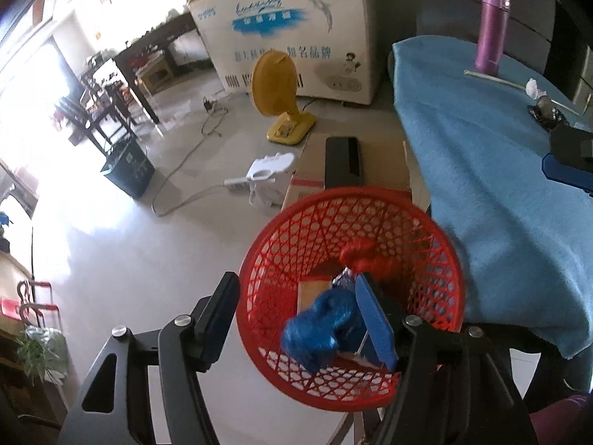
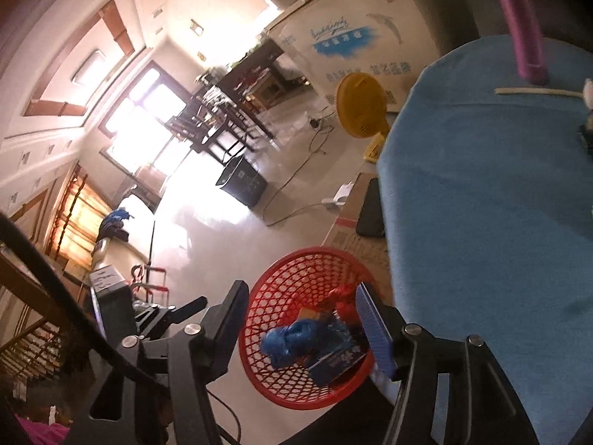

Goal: Collect trash
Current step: 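Open both tools to drop the bags into the red basket, then move both tools back toward the remaining trash on the table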

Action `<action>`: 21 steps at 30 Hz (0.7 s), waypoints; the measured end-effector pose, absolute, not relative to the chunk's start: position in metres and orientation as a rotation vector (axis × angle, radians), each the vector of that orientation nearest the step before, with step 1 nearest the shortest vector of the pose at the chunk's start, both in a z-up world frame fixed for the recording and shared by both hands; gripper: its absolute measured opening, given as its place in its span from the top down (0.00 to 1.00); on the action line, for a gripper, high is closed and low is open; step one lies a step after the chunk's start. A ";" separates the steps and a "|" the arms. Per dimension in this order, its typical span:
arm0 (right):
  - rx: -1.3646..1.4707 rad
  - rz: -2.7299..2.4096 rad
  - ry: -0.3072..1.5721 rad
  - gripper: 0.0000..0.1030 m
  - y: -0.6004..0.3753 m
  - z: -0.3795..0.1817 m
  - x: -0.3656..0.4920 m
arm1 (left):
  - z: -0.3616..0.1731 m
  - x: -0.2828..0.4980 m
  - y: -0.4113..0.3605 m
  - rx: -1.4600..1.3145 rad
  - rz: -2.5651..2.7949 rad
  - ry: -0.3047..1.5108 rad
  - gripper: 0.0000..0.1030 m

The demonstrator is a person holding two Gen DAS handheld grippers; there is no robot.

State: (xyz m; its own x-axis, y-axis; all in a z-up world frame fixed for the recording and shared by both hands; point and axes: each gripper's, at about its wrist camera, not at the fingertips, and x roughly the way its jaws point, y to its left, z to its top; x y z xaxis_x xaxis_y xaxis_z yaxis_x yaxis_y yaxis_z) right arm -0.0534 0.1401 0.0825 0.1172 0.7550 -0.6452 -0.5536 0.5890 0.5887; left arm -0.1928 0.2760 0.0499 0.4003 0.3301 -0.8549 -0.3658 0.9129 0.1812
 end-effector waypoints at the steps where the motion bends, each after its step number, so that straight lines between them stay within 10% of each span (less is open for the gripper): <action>1: 0.225 0.958 1.079 0.38 0.135 0.084 -0.052 | 0.053 -0.190 0.273 -0.031 0.435 1.064 0.36; 21: 0.343 0.637 0.837 0.38 -0.023 0.141 -0.046 | 0.125 -0.139 0.158 0.220 0.272 0.848 0.35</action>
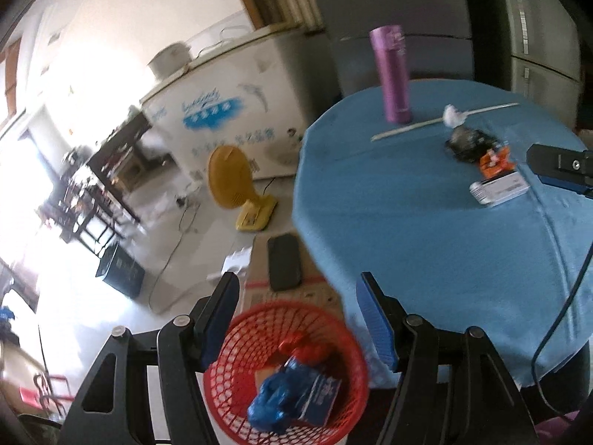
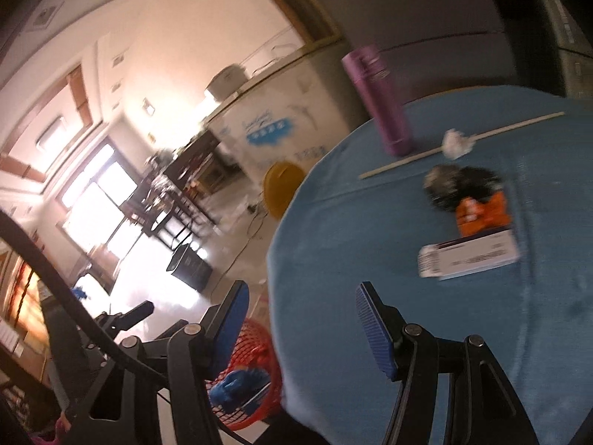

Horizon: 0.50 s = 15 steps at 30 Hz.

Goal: Collect trash
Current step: 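Move both tools back toward the remaining trash on the table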

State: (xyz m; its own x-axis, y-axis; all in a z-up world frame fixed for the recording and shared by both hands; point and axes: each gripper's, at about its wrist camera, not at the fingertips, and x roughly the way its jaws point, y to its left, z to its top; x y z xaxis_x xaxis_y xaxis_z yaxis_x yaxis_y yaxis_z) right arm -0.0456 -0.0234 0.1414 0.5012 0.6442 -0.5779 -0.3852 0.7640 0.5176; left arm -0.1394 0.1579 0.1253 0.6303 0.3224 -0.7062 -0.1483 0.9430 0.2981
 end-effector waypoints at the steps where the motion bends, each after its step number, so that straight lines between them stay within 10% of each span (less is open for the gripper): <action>1: 0.344 0.614 0.825 0.38 -0.033 0.144 -0.046 | 0.128 -0.137 0.151 0.230 0.259 0.841 0.35; 15: 0.425 0.373 0.735 0.38 -0.149 0.158 -0.060 | 0.163 -0.110 0.043 0.357 0.063 0.750 0.35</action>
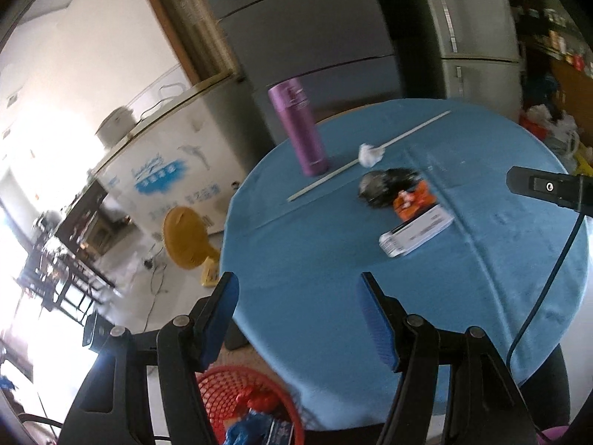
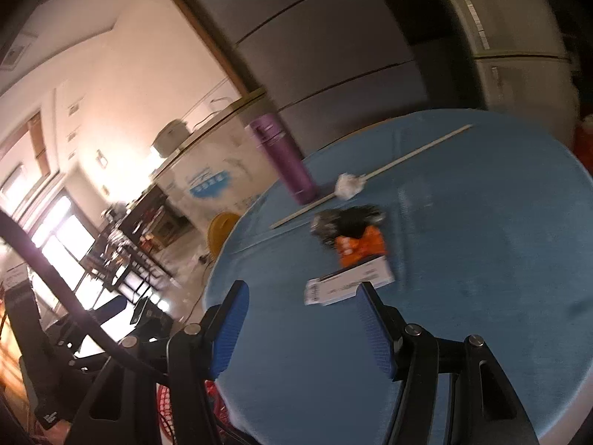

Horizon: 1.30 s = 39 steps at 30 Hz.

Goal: Collect trash
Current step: 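Move both tools back toward the remaining trash on the table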

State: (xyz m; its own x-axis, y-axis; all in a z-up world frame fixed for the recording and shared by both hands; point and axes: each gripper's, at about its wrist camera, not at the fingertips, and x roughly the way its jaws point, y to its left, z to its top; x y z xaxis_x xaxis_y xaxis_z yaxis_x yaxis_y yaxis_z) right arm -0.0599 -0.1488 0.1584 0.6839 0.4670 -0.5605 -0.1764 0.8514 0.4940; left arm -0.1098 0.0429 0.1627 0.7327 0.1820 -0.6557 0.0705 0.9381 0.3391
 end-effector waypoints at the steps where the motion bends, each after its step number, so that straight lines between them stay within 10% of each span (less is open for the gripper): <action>1: 0.431 0.358 0.729 0.38 -0.156 0.159 -0.061 | 0.165 -0.109 0.036 0.366 0.051 0.746 0.35; 39: 0.497 0.192 0.669 0.38 -0.246 0.166 -0.087 | 0.179 -0.096 -0.063 0.492 -0.096 0.714 0.35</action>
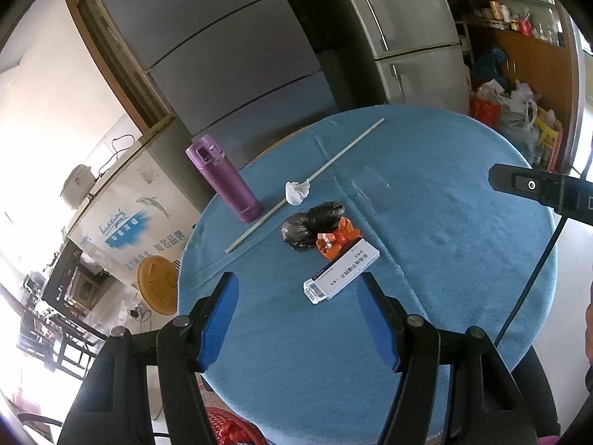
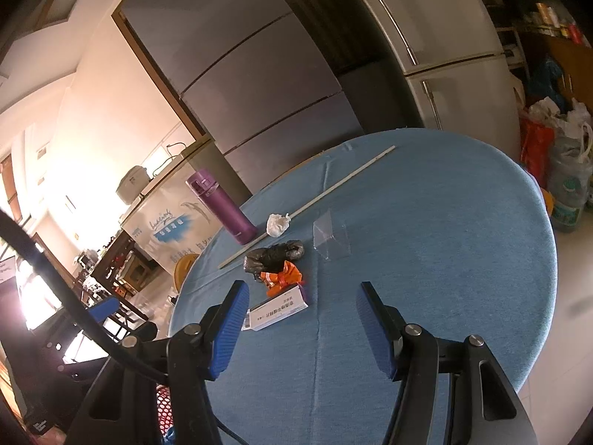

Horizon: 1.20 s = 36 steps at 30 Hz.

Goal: Collect trash
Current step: 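Move both tools back toward the remaining trash on the table, then grasp the white medicine box with the left tool while the right tool grasps the clear tray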

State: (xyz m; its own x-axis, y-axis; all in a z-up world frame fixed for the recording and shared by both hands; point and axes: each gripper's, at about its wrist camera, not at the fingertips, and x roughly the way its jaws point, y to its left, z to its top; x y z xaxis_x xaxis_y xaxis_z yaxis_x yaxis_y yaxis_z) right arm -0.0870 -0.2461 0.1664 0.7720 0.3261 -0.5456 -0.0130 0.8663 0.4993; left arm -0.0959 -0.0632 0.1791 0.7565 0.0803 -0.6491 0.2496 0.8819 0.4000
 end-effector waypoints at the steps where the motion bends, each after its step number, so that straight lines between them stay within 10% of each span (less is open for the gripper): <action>1: 0.497 0.192 0.670 0.38 -0.246 0.166 -0.087 | 0.179 -0.095 -0.063 0.492 -0.097 0.715 0.35; 36: 0.383 0.153 0.937 0.34 -0.209 0.063 0.107 | 0.051 0.049 0.002 0.212 -0.429 0.966 0.35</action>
